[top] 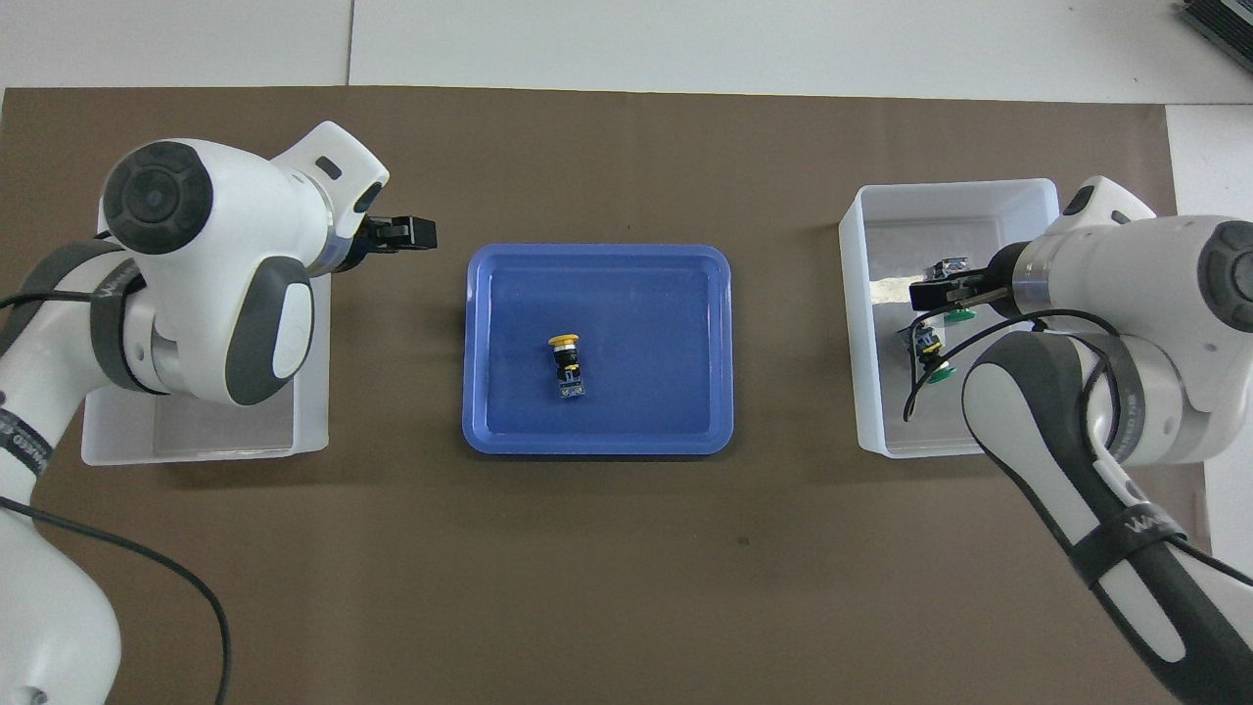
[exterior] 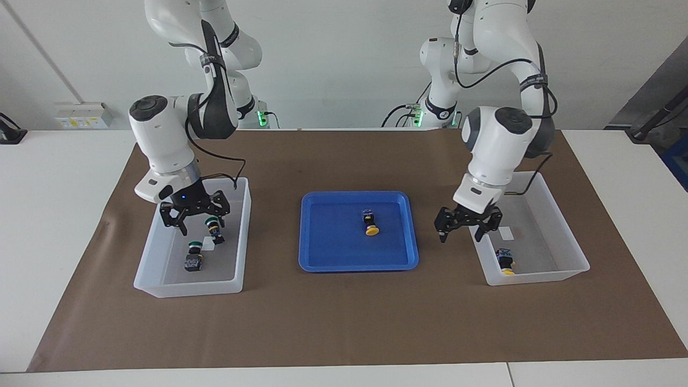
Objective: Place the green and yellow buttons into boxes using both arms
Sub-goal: 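Reach the left gripper to the last yellow button while the right gripper withdraws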
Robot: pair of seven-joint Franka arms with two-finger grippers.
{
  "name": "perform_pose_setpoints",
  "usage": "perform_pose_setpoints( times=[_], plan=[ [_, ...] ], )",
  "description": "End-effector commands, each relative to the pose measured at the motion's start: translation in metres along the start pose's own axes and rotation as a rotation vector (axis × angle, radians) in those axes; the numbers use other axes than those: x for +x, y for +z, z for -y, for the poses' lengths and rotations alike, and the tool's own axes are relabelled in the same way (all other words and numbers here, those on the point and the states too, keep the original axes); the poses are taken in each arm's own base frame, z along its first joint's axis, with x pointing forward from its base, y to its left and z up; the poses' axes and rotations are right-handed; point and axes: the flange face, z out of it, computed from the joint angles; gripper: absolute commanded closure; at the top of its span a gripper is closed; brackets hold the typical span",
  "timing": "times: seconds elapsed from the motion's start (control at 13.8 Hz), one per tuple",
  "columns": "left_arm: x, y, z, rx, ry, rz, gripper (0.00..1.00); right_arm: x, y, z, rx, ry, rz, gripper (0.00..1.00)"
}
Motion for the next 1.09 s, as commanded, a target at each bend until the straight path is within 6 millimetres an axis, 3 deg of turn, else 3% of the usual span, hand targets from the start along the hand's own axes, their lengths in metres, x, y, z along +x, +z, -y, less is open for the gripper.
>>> perform_pose_setpoints(
  times=[0.0,0.14,0.29,0.65,0.8,0.87,0.94,1.01],
  plan=[
    [-0.045,0.013,-0.053,-0.032,-0.049,0.009,0.00,0.011,-0.053,-0.004,-0.009,0.122,0.008,0.00],
    [-0.080,0.027,-0.096,-0.064,-0.065,-0.009,0.00,0.017,-0.092,-0.013,-0.026,0.136,0.038,0.00],
    [-0.110,0.036,-0.124,-0.065,-0.019,0.018,0.00,0.021,-0.126,-0.020,-0.048,0.171,0.060,0.00],
    [-0.165,0.081,-0.148,-0.063,0.020,0.049,0.00,0.007,-0.205,-0.041,-0.054,0.276,0.157,0.00],
    [-0.167,0.083,-0.145,-0.051,0.019,0.063,0.67,-0.010,-0.228,-0.047,-0.055,0.292,0.178,0.00],
    [-0.166,0.083,-0.144,-0.050,0.016,0.063,0.94,-0.018,-0.235,-0.048,-0.052,0.302,0.201,0.00],
    [-0.164,0.082,-0.143,-0.051,0.015,0.061,1.00,-0.023,-0.235,-0.045,-0.049,0.310,0.236,0.00],
    [-0.160,0.080,-0.142,-0.052,0.009,0.057,1.00,-0.024,-0.235,-0.045,-0.052,0.332,0.239,0.00]
  ],
)
